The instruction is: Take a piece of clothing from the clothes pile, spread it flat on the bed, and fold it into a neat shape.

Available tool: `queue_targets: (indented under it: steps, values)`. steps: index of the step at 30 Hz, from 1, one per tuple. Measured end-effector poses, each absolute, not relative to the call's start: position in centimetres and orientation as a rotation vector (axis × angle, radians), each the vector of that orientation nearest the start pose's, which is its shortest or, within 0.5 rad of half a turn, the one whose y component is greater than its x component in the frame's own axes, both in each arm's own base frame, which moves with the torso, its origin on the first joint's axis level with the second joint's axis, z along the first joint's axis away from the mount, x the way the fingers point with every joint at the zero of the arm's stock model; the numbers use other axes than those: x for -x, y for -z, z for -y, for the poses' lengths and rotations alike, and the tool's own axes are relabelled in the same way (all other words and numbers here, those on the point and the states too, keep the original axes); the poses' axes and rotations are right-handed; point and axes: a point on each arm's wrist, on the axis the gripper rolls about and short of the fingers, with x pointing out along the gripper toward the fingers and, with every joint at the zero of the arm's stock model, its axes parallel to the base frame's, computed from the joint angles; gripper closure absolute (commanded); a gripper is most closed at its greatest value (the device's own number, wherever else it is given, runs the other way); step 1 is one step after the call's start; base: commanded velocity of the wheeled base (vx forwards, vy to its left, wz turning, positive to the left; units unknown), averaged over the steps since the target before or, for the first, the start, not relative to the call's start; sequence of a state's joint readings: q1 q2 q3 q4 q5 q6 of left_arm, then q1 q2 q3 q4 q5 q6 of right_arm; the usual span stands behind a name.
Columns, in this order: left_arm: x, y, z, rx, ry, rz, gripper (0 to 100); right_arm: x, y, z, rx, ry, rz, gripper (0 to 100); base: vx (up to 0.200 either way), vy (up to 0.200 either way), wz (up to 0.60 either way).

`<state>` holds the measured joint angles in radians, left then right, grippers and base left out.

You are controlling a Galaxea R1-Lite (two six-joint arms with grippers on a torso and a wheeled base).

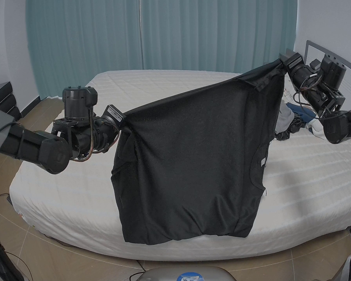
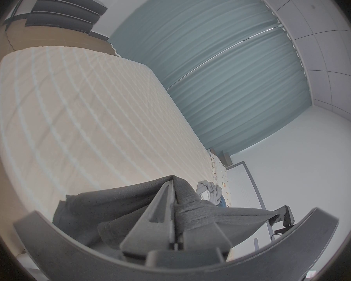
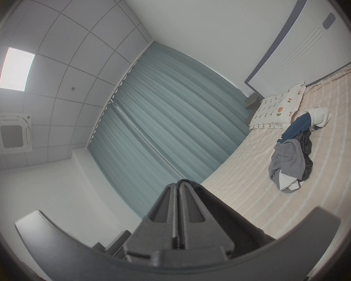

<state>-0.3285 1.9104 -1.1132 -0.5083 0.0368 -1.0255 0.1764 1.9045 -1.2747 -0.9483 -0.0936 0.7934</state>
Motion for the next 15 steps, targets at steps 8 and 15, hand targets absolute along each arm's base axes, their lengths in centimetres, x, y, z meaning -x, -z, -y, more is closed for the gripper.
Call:
queue_targets:
  steps: [8, 15]
  values:
    - [-38.5, -14.8, 13.0, 0.960, 0.117, -0.405, 100, -40.2, -22.1, -7.2, -0.799, -0.148, 0.202, 100, 0.150, 0.000, 0.00]
    - [-40.1, -11.4, 13.7, 0.954, 0.109, -0.421, 100, -41.9, -17.3, -7.8, -0.788, -0.091, 0.139, 100, 0.000, 0.000, 0.00]
